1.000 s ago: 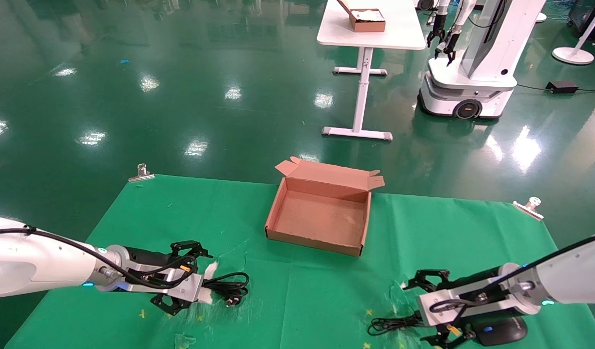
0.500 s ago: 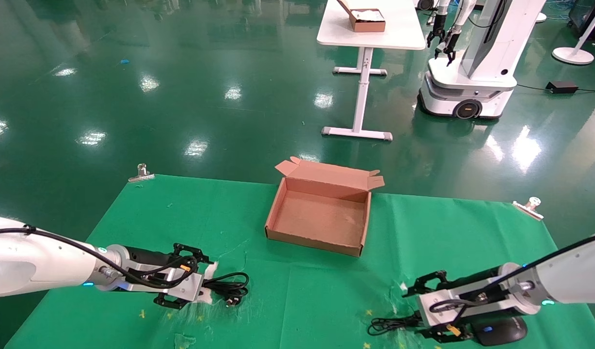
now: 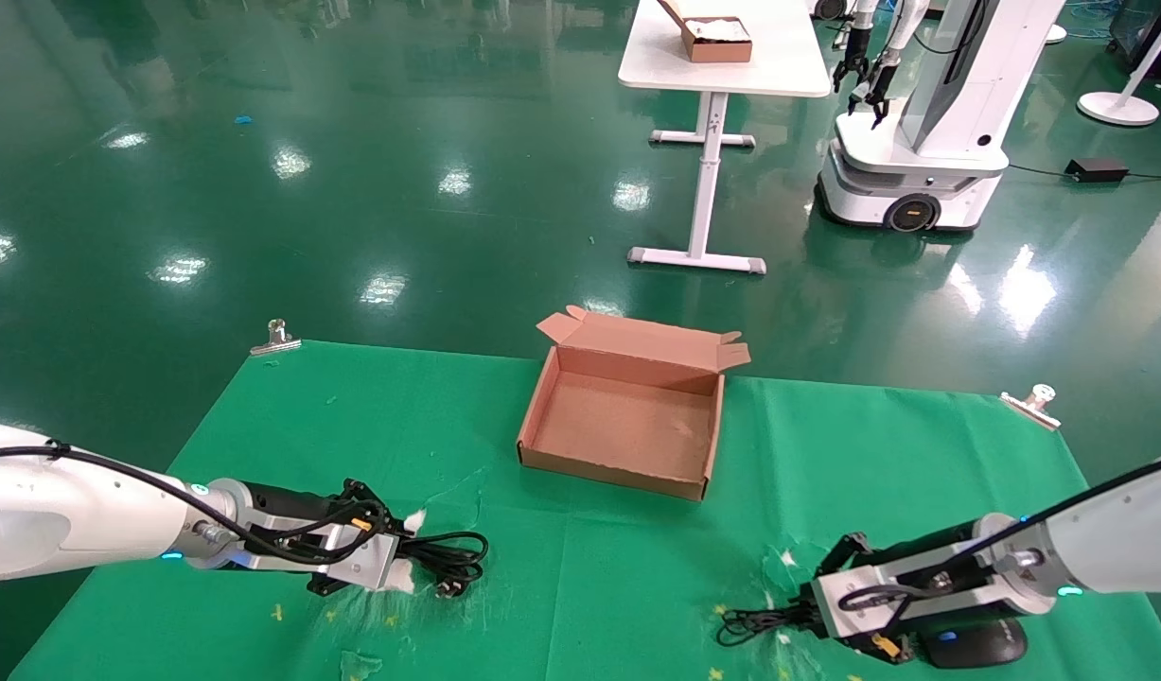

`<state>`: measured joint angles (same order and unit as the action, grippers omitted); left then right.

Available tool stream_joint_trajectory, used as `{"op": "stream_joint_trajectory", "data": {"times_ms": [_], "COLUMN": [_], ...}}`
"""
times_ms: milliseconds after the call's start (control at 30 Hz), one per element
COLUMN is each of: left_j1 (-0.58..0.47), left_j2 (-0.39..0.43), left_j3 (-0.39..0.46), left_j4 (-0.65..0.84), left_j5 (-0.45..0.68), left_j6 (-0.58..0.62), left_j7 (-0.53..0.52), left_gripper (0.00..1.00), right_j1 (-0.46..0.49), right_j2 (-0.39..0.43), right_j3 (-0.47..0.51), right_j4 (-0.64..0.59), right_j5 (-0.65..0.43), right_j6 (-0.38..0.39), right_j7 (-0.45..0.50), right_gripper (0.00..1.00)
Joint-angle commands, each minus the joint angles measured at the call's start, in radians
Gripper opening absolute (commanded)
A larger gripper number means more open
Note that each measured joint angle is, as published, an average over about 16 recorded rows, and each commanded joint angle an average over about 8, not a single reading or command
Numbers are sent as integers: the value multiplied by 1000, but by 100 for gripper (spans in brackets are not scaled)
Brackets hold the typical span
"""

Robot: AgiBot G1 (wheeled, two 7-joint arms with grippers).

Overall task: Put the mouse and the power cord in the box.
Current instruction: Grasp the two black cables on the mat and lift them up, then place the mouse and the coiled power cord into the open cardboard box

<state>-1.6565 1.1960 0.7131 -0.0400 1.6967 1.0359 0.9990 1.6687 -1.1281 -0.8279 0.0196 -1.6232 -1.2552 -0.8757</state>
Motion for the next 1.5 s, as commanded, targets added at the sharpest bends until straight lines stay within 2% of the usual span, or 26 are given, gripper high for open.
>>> {"op": "stream_joint_trajectory", "data": {"times_ms": [33,433,767,967,1200,1367,1500], "left_j1": [0,-5,-84,-154,-250,-319,-347], "left_j2": [0,-4,-50,-79,-113,-107,-46], "left_j3": [0,-2,-29,-60,-104,-128,-138], "left_j4": [0,-2,11,16,17,14,20], "left_j5": [0,-3,-42,-87,-151,-185,-199], "left_j6": [0,7,98,172,253,264,177], "left_j7": [0,-1,-54,-103,-171,-230,-286], "left_gripper": [0,0,0,0,0,0,0], "right_j1": [0,2,41,113,253,327,320], "right_j2": [0,4,45,105,162,154,101], "right_j3": [0,4,17,31,31,43,71], "right_j4": [0,1,15,48,128,203,237], "right_j5": [0,5,24,41,34,43,80], "right_j6": [0,-5,-47,-76,-107,-77,3], "right_j7": [0,0,-12,-21,20,69,78], "right_gripper": [0,0,0,0,0,0,0]}}
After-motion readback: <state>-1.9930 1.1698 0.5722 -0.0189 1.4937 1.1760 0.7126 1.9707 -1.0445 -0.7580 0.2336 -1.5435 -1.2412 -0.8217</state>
